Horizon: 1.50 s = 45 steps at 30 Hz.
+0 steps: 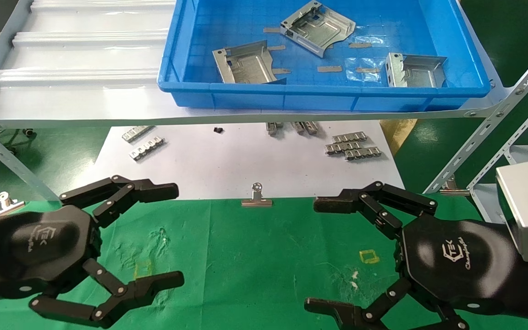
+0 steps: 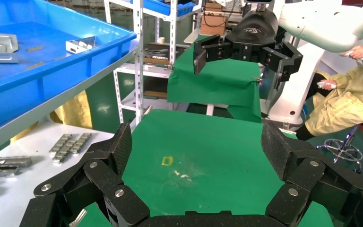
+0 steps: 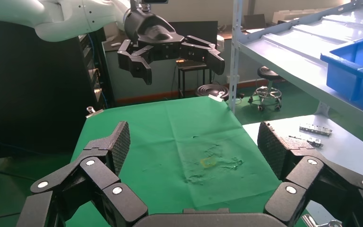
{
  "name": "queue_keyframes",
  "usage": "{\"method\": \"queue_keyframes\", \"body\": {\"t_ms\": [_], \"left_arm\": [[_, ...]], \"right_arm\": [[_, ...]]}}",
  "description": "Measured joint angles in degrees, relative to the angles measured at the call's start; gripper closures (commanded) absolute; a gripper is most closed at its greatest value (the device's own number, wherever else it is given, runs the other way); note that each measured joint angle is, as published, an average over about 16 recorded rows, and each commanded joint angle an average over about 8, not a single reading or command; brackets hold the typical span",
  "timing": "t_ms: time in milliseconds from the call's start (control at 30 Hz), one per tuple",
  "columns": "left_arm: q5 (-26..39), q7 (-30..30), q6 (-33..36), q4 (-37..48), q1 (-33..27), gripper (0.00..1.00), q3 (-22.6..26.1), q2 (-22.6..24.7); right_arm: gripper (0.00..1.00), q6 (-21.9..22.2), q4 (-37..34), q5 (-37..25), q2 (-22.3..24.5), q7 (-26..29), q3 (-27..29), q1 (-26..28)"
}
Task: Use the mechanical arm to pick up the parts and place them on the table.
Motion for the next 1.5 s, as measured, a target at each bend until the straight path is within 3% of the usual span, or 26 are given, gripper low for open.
{"method": "queue_keyframes", "body": {"t_ms": [33, 300, 1500], "left_arm": [[0.0, 0.0, 0.0, 0.0, 0.0, 0.01, 0.0, 0.0], [0.0, 0.0, 0.0, 0.0, 0.0, 1.0, 0.0, 0.0], [0.0, 0.0, 0.0, 0.0, 0.0, 1.0, 0.0, 0.0]], "right_arm": [[0.0, 0.0, 0.0, 0.0, 0.0, 0.0, 0.0, 0.0], [0.0, 0.0, 0.0, 0.0, 0.0, 0.0, 0.0, 0.0], [0.0, 0.0, 0.0, 0.0, 0.0, 0.0, 0.0, 0.0]]}}
